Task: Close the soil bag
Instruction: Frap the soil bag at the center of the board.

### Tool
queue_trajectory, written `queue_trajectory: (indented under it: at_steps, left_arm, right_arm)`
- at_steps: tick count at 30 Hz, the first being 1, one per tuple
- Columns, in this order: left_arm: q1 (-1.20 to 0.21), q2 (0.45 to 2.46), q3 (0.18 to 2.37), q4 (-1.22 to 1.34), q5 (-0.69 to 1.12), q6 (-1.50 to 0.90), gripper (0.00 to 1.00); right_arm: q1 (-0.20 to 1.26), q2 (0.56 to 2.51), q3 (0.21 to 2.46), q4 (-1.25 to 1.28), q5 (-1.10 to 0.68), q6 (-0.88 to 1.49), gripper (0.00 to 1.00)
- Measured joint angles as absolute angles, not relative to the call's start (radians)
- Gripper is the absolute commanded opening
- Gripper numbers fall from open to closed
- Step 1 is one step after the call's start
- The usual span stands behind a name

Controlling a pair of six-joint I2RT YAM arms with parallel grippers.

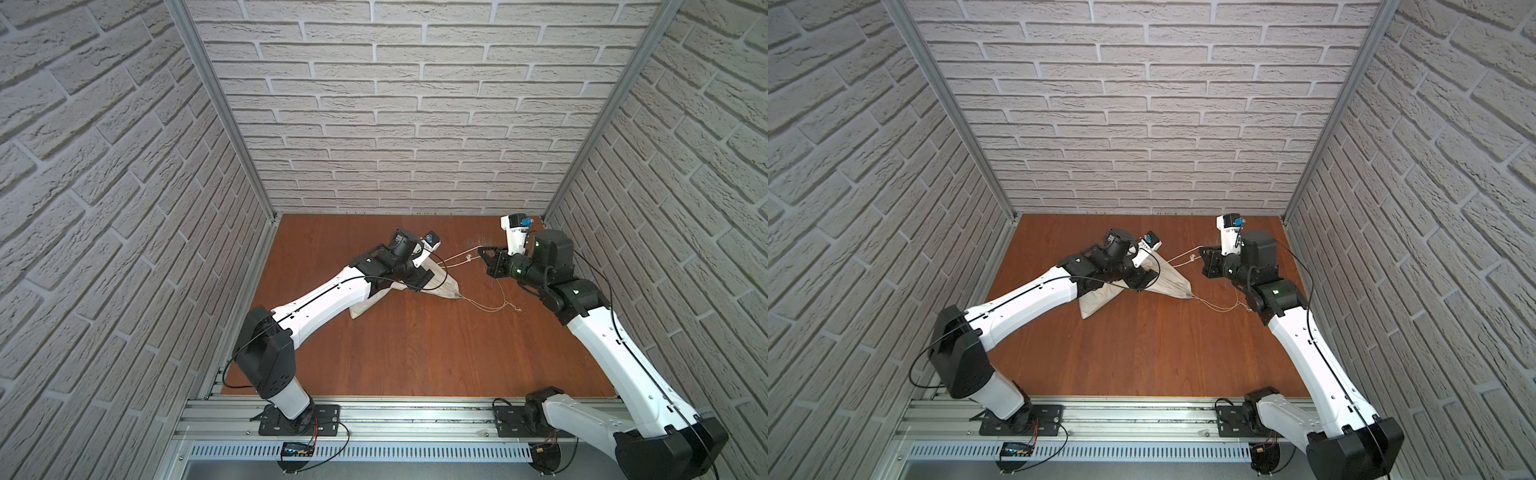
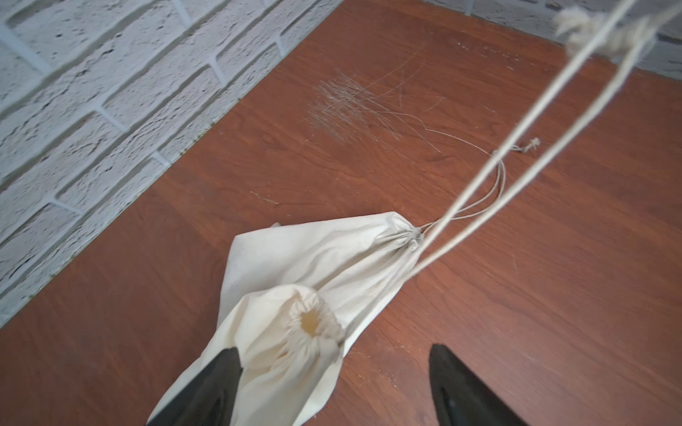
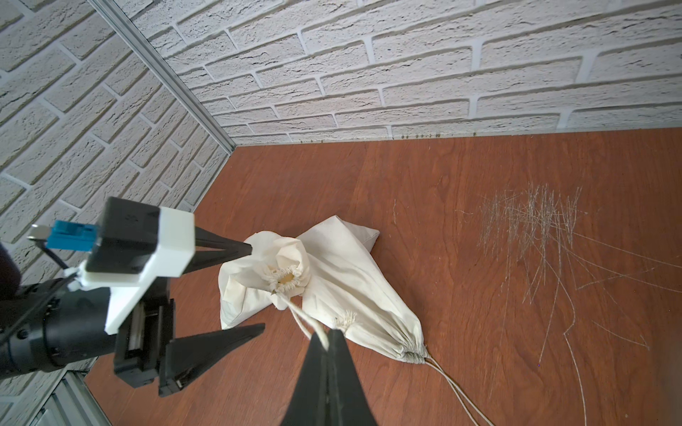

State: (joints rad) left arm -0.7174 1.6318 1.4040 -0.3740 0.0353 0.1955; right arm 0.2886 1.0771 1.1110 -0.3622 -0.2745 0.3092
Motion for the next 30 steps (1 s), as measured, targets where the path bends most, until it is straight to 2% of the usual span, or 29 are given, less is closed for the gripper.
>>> queue_trajectory:
  at_steps: [8,21,23,30]
  left_arm:
    - [-0.722,1.724,1.485,-0.382,0.068,0.275,0.61]
    - [-0.717,1.796,1.509,-0.366,0.016,0.273,0.03]
    - [-0.718,1.805,1.515,-0.356,-0.001,0.263,0.00]
    - [-0.720,1.806,1.503,-0.308,-0.099,0.182,0.02]
  right_arm:
    - [0.289,1.046,1.112,-0.375,-0.265,0.305,0.03]
    - [0.289,1.028,1.112,-0.422,-0.249,0.289,0.03]
    - [0.290,1.023,1.112,-0.439,-0.241,0.281,0.03]
    - [0.290,1.003,1.112,-0.515,-0.210,0.253,0.03]
